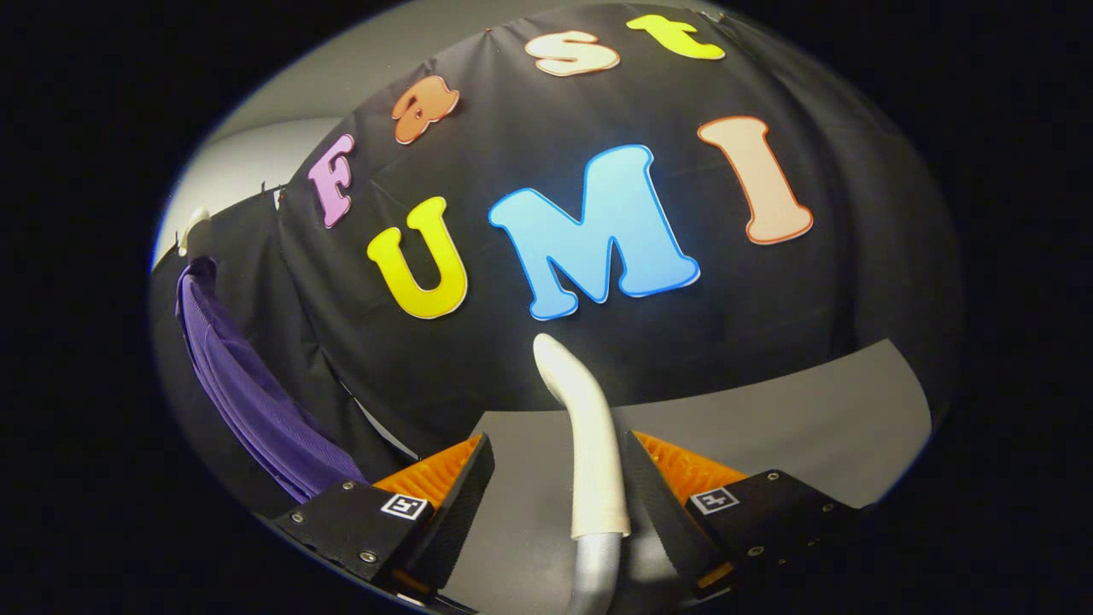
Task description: Iron the clothes twice with a garment steamer, once on the left side and once on the right side.
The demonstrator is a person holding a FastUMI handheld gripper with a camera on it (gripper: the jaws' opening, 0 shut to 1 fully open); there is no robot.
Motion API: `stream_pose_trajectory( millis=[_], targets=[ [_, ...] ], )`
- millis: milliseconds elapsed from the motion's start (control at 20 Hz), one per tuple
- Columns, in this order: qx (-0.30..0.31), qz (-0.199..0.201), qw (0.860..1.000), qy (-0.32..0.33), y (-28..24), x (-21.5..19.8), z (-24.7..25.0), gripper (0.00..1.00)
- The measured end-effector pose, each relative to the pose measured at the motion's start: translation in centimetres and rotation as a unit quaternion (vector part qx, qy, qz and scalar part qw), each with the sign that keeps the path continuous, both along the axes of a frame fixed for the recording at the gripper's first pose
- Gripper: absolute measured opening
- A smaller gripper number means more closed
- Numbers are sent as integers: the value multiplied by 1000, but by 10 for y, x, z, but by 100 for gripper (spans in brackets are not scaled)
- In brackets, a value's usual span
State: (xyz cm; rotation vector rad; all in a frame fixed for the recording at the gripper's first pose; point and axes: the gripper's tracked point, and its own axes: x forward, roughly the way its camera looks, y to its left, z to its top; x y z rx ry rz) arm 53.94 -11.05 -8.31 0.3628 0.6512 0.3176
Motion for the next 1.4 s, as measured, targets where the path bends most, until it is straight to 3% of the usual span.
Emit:
stream_pose_trajectory(
  millis=[400, 1000, 1100, 1400],
  targets=[
    [118, 10, 986, 117, 11, 10, -37, 90],
    [232, 4, 955, 183, 13, 5, -49, 39],
    [241, 7, 955, 171, 14, 2, -40, 36],
    [193, 11, 976, 98, 15, -25, -11, 33]
  ],
)
